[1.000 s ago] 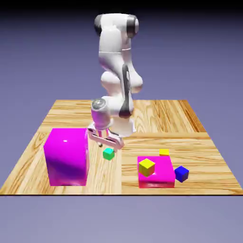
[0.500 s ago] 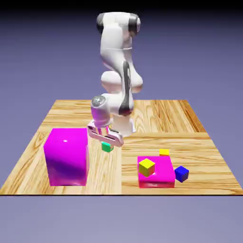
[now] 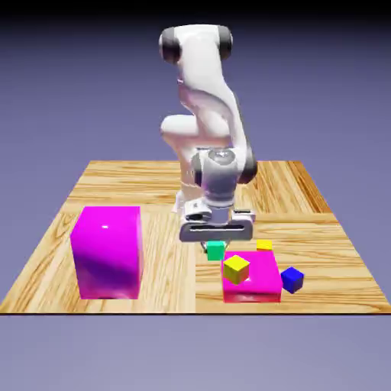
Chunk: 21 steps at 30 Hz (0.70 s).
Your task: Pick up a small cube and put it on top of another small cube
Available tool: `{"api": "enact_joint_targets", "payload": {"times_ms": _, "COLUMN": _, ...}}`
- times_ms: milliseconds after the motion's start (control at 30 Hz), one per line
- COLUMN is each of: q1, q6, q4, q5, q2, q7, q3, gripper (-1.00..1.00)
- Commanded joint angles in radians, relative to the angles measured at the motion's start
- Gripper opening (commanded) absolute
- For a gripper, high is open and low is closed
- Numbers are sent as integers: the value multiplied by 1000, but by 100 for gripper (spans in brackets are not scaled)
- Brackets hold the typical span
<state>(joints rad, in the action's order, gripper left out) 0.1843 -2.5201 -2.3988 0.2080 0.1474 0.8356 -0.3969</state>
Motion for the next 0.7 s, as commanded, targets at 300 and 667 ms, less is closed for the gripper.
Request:
{"api": "enact_joint_targets", "payload": {"times_ms": 300, "q1": -280, "q6": 124, "q4": 187, "q5": 165, "q2": 125, "q7": -434, "q3": -19, "gripper": -100}}
{"api": "enact_joint_targets", "payload": {"times_ms": 667, "q1": -451, "q6": 124, "q4": 205, "q5": 260, "q2": 243, "q7": -709, "q3": 48, "gripper": -100}}
